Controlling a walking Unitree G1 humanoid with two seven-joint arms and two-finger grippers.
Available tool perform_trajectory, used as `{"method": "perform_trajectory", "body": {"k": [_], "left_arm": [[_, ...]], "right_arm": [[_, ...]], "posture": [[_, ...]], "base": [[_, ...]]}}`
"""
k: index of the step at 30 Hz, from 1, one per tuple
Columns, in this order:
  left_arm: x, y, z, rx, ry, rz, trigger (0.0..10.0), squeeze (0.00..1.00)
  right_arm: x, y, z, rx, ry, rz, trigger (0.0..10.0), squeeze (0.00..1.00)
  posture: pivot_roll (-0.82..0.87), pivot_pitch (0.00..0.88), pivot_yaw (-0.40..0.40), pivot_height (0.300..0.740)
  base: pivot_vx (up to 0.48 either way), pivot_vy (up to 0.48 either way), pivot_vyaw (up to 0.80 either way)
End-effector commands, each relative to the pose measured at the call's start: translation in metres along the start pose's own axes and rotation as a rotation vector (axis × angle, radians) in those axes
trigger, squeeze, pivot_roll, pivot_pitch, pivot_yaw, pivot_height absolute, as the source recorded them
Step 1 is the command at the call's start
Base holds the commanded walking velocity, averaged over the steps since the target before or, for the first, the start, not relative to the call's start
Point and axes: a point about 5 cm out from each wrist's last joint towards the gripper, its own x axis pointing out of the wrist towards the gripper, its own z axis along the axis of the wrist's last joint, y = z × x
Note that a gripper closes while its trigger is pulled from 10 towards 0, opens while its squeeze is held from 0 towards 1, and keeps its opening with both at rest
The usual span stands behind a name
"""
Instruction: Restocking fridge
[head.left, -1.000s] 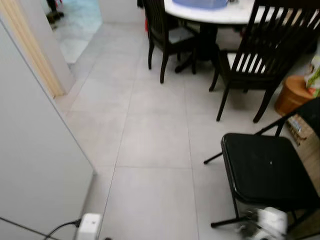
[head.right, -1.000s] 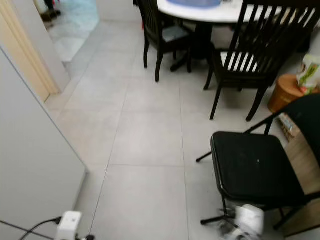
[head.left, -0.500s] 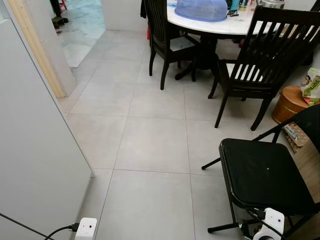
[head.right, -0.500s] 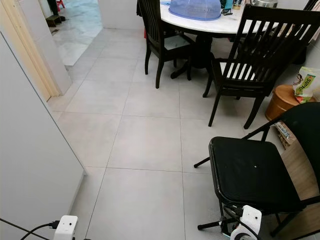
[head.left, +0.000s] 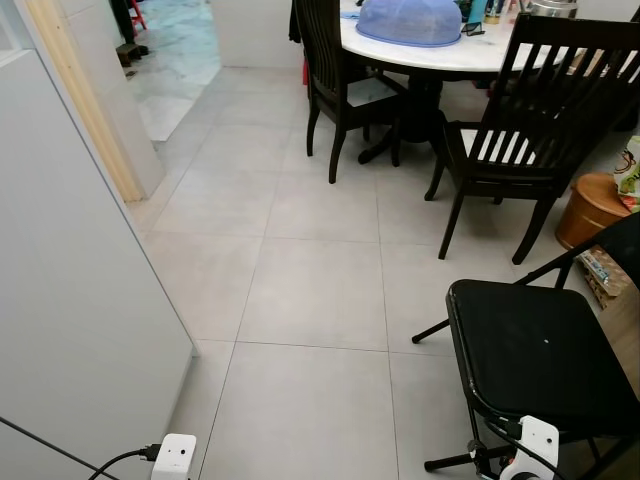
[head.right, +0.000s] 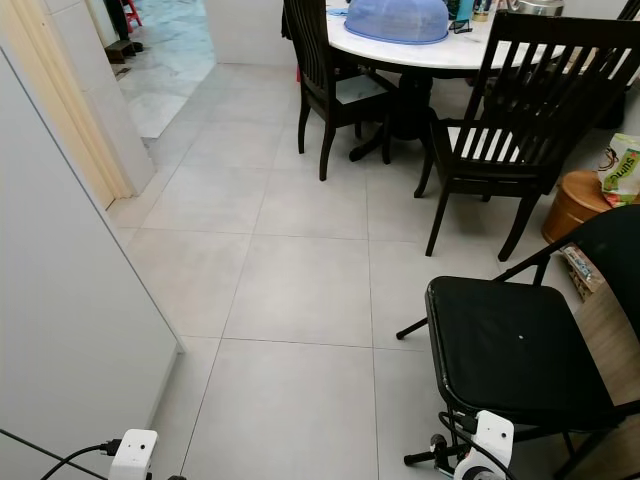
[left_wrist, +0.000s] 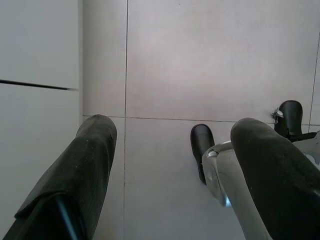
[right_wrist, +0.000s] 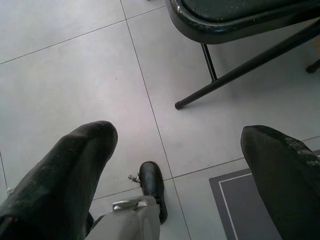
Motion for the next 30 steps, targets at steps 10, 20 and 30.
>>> {"method": "perform_trajectory", "body": {"k": [10, 20, 30], "left_arm": [[-0.002, 0.001, -0.012, -0.003, 0.041, 0.011, 10.0, 0.00], [-0.003, 0.002, -0.016, -0.024, 0.057, 0.031, 10.0, 0.00], [-0.003, 0.001, -0.018, -0.018, 0.070, 0.030, 10.0, 0.00]], "right_arm": [[-0.001, -0.004, 0.005, -0.067, -0.009, -0.003, 10.0, 0.00], [-0.001, -0.005, 0.004, -0.091, 0.009, 0.010, 10.0, 0.00], [-0.001, -0.006, 0.002, -0.095, 0.013, 0.010, 10.0, 0.00]], "posture": [[0.06, 0.000, -0.008, 0.740], [0.06, 0.000, -0.013, 0.740], [0.05, 0.000, -0.016, 0.740]], "base": [[0.000, 0.000, 0.32], [0.000, 0.000, 0.80], [0.000, 0.000, 0.80]]}}
